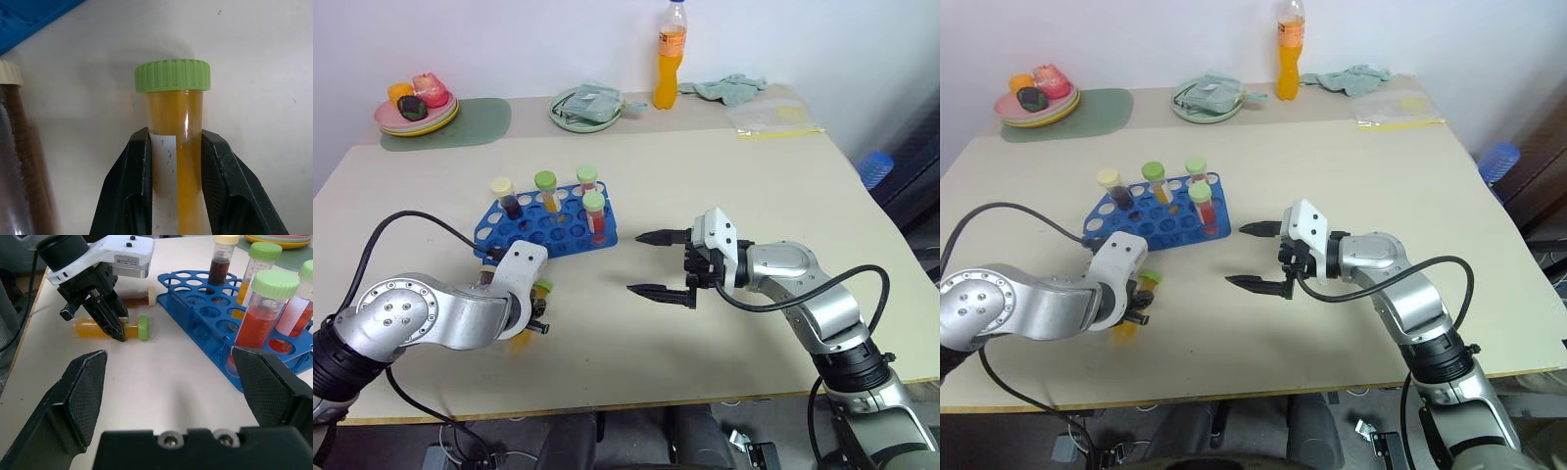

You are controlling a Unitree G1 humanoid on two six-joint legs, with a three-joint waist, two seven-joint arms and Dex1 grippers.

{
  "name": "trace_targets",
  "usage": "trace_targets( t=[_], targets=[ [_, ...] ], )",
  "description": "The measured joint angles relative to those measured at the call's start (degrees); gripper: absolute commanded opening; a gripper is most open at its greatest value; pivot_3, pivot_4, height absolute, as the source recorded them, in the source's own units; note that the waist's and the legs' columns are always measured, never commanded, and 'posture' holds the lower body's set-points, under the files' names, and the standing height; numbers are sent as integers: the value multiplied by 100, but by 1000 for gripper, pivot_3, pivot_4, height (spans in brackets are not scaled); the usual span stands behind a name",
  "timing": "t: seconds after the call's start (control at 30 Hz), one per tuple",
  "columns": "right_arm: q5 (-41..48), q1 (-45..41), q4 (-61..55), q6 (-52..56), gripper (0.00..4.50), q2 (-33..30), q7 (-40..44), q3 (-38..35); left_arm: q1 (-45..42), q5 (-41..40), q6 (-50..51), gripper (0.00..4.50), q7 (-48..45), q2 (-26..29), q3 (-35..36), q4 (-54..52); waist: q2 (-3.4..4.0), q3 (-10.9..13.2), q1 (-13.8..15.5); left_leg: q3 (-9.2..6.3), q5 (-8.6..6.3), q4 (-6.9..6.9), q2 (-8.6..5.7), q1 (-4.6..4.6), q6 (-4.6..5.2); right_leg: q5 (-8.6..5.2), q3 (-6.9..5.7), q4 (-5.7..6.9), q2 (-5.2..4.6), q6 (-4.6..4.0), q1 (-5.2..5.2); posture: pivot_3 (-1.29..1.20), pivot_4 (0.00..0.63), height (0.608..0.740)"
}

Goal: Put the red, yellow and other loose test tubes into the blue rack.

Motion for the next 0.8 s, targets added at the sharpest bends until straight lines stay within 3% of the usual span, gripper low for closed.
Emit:
trace_targets(
  t=[0.1, 0.17, 0.23, 0.37, 0.4, 0.5, 0.57, 0.73, 0.8],
  targets=[
    [2, -1, -40, 27, 4500, 0, -29, 0, -121, 27, 40, 780, -557, 398, 396, -222, -4, 2, -4, 3, 0, 0, 0, -2, 0, 0, -1, -1, 0, 0, -1, 0, 150, 740],
    [5, 6, -70, 68, 4500, -10, -43, -6, -4, 454, -11, 780, -1113, 708, 1095, -629, 0, 3, -9, 7, 0, -3, 0, -1, 0, 0, -1, -1, 0, 0, -2, 0, 150, 740],
    [14, 29, -130, 102, 4500, -18, -51, -19, 788, 1473, -402, 780, -2044, 701, 2266, -1203, 11, 4, -39, 15, 0, -14, 2, 1, 0, -1, 3, -8, 0, -3, -6, 0, 150, 740],
    [66, 97, -188, 121, 4500, -16, -92, -83, 2343, 3464, -1461, 780, -3654, -139, 3869, -1825, 17, 5, -19, 23, 0, -17, 8, 0, 0, -4, 0, -14, 2, -11, -6, 0, 150, 740],
    [70, 148, -189, 121, 4500, -9, -142, -111, 2657, 4069, -1900, 780, -4081, -573, 4140, -1866, 19, 4, -4, 24, -1, -16, 8, 1, 1, -8, 0, -17, 1, -18, 0, 0, 150, 740],
    [56, 386, -182, 122, 4500, 108, -384, -141, 2560, 5439, -2729, 780, -4542, -1319, 3996, -1638, 12, 0, 102, 12, -2, -10, 5, 2, 2, -11, -13, -32, 1, -29, 18, 0, 150, 740],
    [50, 530, -169, 137, 4500, 223, -550, -115, 2229, 6352, -3253, 780, -4454, -2202, 3585, -1359, 10, -1, 159, 5, -4, -1, 2, -1, 6, -4, -15, -57, 0, -27, 34, 0, 150, 740],
    [40, 618, -178, 183, 4500, 294, -823, -139, 1978, 8769, -4607, 780, -4374, -3509, 2364, -289, 3, -4, 135, 7, -7, -2, -2, -3, 13, 24, -14, -81, 1, 6, 40, 0, 150, 740],
    [42, 664, -180, 217, 4500, 292, -881, -155, 1964, 9290, -5059, 780, -4482, -3946, 2115, 130, 3, -4, 124, 7, -7, -3, 0, -4, 13, 25, -15, -80, 2, 9, 34, 0, 150, 740]
  ],
)
